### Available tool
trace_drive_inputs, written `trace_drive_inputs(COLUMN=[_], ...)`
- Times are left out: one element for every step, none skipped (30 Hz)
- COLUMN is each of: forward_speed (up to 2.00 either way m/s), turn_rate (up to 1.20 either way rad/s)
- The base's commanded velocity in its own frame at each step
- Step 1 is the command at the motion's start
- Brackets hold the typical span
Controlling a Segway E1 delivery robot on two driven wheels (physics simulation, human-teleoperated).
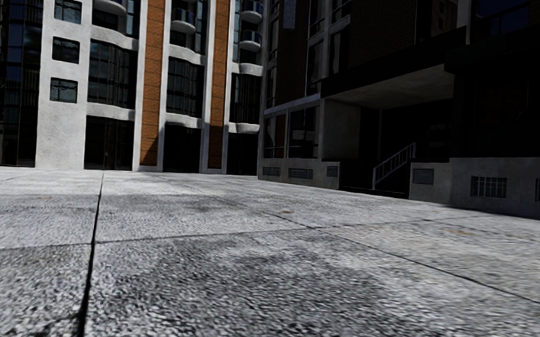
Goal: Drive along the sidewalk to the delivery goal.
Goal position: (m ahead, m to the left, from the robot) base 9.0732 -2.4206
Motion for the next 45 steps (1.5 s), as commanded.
trace_drive_inputs(forward_speed=[1.42,1.42,1.42,1.47,1.77,2.0,2.0,2.0,2.0,2.0,2.0,2.0,2.0,2.0,2.0,2.0,2.0,2.0,2.0,2.0,2.0,2.0,2.0,2.0,2.0,2.0,2.0,2.0,2.0,2.0,2.0,2.0,2.0,2.0,2.0,2.0,2.0,2.0,2.0,2.0,2.0,2.0,2.0,2.0,2.0], turn_rate=[0.0,0.0,0.0,0.0,0.0,0.0,0.0,0.0,0.0,0.0,0.0,0.0,0.0,0.0,0.0,0.0,0.0,0.0,0.0,0.0,0.0,0.0,0.0,0.0,0.0,0.0,0.0,0.0,0.0,0.0,0.0,0.0,0.0,-0.07,-0.07,-0.11,-0.12,-0.12,-0.12,-0.13,-0.2,-0.25,-0.25,-0.26,-0.26])
